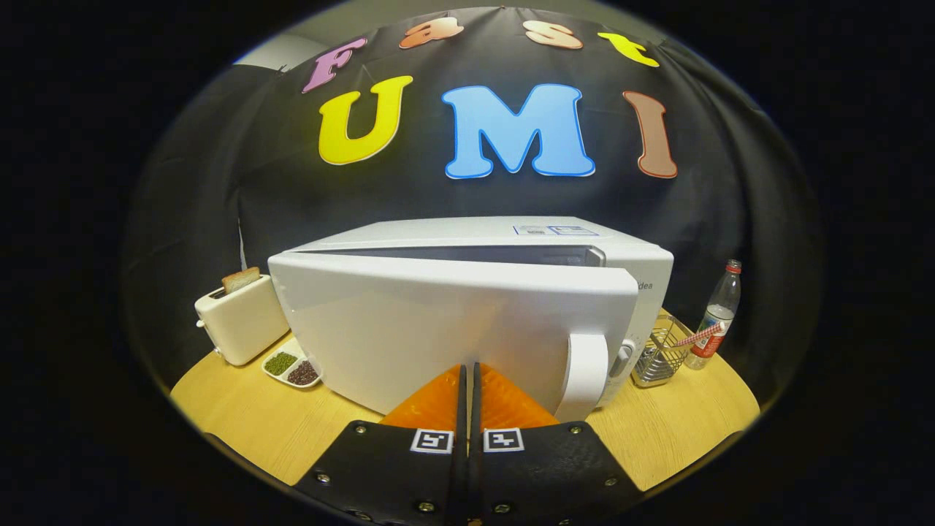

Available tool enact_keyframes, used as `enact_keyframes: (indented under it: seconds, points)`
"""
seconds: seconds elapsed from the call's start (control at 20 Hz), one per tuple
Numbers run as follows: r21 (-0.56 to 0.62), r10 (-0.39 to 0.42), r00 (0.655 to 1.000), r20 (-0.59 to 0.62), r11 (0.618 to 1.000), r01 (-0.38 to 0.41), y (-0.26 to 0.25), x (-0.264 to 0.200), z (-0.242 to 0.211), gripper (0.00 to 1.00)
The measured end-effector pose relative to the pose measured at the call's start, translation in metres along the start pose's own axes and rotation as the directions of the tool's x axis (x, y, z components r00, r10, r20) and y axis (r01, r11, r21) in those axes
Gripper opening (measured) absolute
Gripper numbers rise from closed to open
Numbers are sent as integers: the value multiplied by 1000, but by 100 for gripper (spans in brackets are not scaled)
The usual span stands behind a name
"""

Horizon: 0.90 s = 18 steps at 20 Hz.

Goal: Open the microwave, put the food inside, and close the microwave door.

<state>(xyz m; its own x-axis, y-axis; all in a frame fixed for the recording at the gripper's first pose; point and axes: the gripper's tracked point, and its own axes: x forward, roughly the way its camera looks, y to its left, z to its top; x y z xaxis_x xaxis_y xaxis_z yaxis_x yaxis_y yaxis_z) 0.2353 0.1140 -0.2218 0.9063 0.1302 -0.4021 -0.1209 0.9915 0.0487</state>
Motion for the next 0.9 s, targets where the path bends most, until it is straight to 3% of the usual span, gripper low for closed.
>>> enact_keyframes:
  seconds: [0.35,0.9]
  points:
    - [15,-23,1000,15,1000,23,-12,28,14,1]
    - [45,-41,999,18,998,40,-9,29,22,3]
